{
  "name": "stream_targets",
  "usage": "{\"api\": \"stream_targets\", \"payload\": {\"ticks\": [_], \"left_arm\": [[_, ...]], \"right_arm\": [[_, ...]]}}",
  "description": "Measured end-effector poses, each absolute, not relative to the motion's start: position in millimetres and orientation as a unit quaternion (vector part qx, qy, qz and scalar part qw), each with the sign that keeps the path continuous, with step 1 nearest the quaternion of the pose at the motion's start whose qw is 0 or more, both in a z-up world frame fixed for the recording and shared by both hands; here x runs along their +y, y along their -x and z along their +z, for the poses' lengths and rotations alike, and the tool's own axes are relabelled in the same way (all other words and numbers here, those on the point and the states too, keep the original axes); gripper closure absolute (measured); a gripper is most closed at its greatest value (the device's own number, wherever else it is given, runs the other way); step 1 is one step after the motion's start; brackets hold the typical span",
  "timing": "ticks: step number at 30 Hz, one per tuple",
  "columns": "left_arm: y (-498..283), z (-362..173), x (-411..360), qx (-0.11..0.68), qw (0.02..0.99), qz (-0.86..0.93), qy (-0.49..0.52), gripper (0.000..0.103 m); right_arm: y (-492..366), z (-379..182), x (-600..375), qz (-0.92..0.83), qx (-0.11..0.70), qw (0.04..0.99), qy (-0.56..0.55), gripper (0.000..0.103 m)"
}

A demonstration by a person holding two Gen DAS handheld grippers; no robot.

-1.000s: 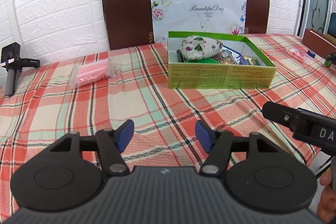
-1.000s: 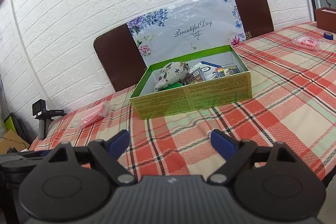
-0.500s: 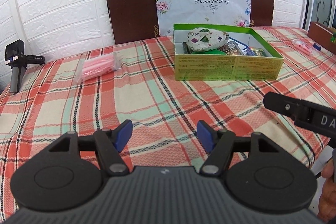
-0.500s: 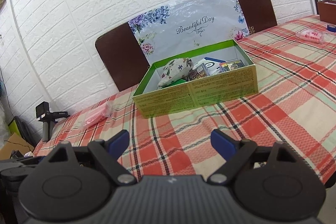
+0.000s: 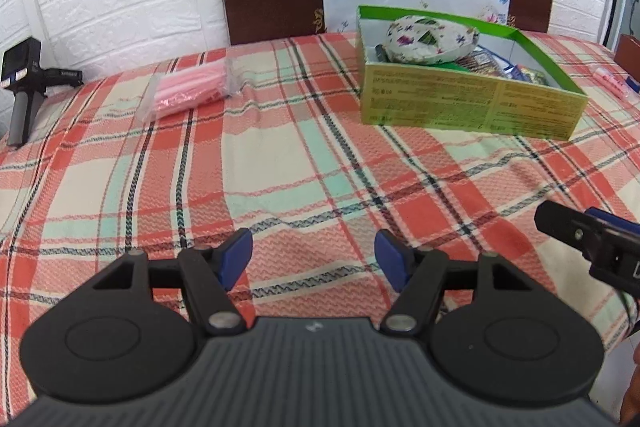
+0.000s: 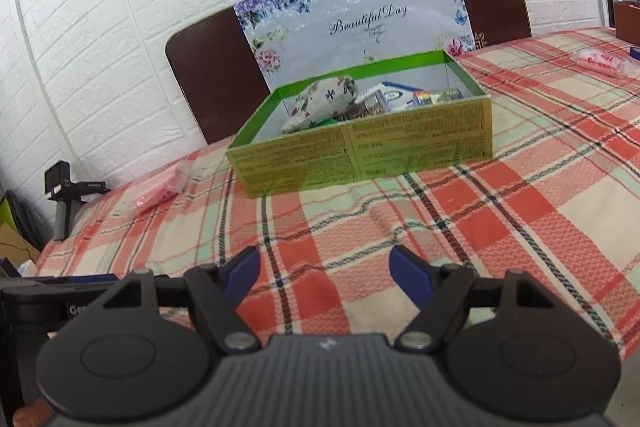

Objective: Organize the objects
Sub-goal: 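Withdraw the open left gripper up and away from the green box, then move the right gripper to the pink item in the clear bag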

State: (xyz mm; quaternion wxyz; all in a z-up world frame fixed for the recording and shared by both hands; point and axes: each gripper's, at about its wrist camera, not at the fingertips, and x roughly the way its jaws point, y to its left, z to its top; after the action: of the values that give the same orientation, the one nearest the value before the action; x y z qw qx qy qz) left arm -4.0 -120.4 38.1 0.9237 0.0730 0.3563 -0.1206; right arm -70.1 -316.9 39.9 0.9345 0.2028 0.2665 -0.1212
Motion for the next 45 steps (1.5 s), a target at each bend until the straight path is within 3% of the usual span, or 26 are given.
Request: {"api": "stream_targets", "payload": {"ticks": [11,24,27,28,31,38,45], "left_arm": [[-39.2,19.3,-84.6,0.371,0.924,-0.077,-0.049,0.034],[-90.8,9.3,-18.4,0.343,0.939,-0.015,-0.031,0.033],[-106.5,3.1,1.5,0.314,0.948,0.017,-0.045,0.021],[-112.4,-0.5,10.3,0.305,0.951,0.027,-0.042,0.012],[-124.4,-0.4,33.8,0.301,0.953,0.028,0.008,0.013],[-130.5,-3.0,37.6,0.285,0.957,0.049,0.016,0.012],[-132.3,-4.4,38.3,0.286,0.957,0.049,0.014,0.012]], "right_arm": [[22.5,19.7,-277.5,-0.062,0.328,0.931,-0.149,0.034],[-59.9,14.2,-215.3,0.013,0.334,0.94,-0.067,0.035],[-81.7,11.5,-203.4,0.023,0.327,0.944,-0.041,0.035],[-90.1,10.6,-200.3,0.027,0.324,0.945,-0.033,0.035],[-117.7,10.1,-194.1,0.041,0.313,0.949,-0.016,0.035],[-198.7,14.7,-206.5,0.041,0.283,0.956,-0.062,0.037],[-235.5,8.2,-223.5,0.06,0.27,0.936,-0.217,0.036]]}}
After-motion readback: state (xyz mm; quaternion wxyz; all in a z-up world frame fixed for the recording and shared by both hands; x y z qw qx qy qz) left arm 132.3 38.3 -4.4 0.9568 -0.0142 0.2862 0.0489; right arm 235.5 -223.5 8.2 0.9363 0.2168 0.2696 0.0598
